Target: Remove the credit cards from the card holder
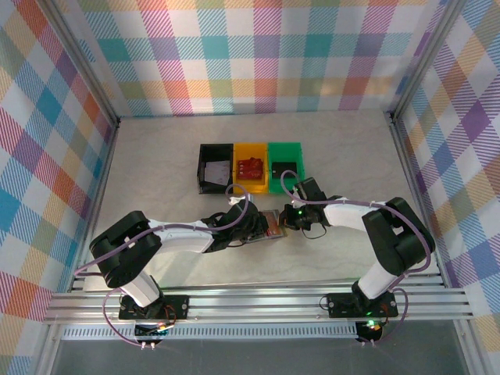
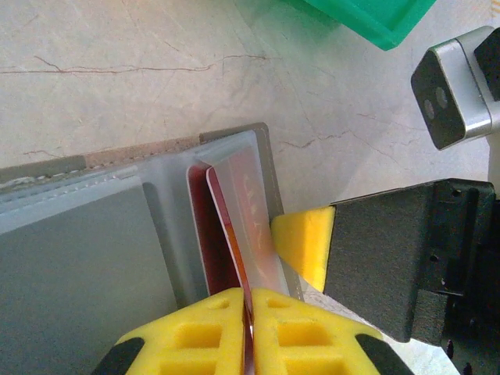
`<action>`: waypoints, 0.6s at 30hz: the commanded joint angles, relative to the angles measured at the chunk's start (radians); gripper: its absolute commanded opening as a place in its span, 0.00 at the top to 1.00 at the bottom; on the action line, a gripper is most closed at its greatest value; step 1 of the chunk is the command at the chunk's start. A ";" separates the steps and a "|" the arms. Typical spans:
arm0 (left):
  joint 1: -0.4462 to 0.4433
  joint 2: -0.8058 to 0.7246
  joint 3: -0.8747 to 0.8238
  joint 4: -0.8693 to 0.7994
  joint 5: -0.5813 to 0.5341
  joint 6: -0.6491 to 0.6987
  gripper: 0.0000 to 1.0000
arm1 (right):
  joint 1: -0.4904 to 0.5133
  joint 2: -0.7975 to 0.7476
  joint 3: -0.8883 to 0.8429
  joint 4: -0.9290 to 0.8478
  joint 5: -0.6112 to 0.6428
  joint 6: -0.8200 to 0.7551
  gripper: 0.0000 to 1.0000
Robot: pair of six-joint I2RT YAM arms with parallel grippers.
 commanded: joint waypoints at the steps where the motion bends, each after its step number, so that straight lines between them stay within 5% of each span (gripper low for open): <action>1: -0.004 0.023 0.017 0.052 0.029 -0.001 0.88 | 0.007 0.032 -0.011 -0.021 0.014 0.005 1.00; 10: -0.004 0.065 0.046 0.024 0.060 0.013 1.00 | 0.006 0.031 -0.010 -0.022 0.015 0.006 1.00; 18: -0.004 0.027 0.015 -0.004 0.026 0.020 1.00 | 0.006 0.018 -0.012 -0.026 0.025 0.001 1.00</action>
